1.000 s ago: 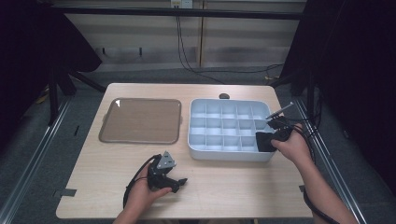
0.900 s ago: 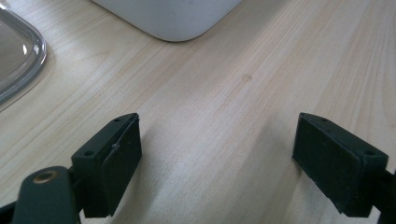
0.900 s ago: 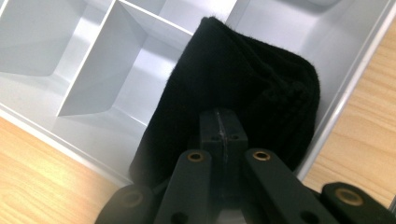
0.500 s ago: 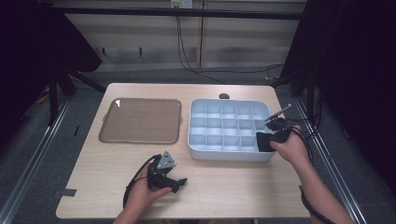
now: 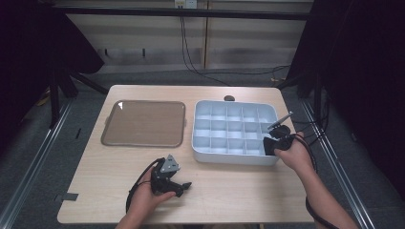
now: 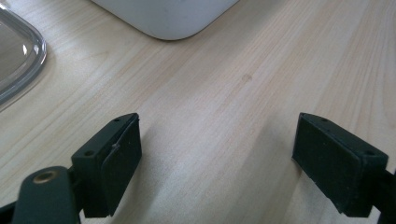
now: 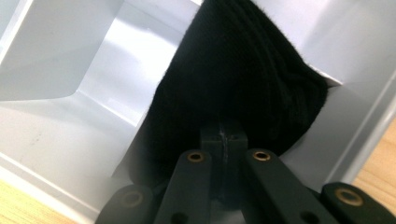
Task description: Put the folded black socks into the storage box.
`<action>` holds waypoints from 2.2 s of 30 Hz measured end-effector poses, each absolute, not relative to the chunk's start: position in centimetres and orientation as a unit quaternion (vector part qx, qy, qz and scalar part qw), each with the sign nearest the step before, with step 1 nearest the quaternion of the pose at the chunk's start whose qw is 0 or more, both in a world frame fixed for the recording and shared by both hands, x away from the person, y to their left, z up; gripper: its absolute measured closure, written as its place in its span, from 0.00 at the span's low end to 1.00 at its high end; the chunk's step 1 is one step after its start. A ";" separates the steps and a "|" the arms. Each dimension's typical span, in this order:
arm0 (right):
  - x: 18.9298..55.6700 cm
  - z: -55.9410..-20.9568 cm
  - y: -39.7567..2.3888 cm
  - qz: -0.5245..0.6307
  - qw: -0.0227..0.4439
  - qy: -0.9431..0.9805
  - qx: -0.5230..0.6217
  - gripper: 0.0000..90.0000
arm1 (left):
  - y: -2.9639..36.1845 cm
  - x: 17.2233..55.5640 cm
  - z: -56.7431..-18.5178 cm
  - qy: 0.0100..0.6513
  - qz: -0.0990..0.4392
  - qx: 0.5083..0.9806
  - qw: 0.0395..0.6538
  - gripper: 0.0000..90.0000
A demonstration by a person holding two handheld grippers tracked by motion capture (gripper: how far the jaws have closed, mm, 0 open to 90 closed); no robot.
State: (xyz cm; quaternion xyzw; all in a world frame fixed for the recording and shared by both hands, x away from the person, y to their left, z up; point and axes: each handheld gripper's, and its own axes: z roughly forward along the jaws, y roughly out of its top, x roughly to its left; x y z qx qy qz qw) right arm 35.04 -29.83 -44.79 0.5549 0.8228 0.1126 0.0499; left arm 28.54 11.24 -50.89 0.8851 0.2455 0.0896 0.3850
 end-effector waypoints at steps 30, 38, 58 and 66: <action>34.7 -43.4 -30.3 0.131 0.055 0.820 0.555 0.99 | 11.2 28.5 -50.9 0.247 0.089 0.884 0.386 0.17; 34.5 -42.4 -30.8 0.139 0.072 0.818 0.553 0.85 | 11.2 28.5 -50.9 0.245 0.090 0.885 0.386 0.17; 33.2 -40.0 -30.5 0.189 0.087 0.812 0.545 0.65 | 11.2 28.5 -50.9 0.245 0.090 0.885 0.385 0.17; 32.2 -39.3 -29.9 0.215 0.087 0.810 0.538 0.56 | 11.2 28.5 -50.9 0.245 0.090 0.885 0.386 0.17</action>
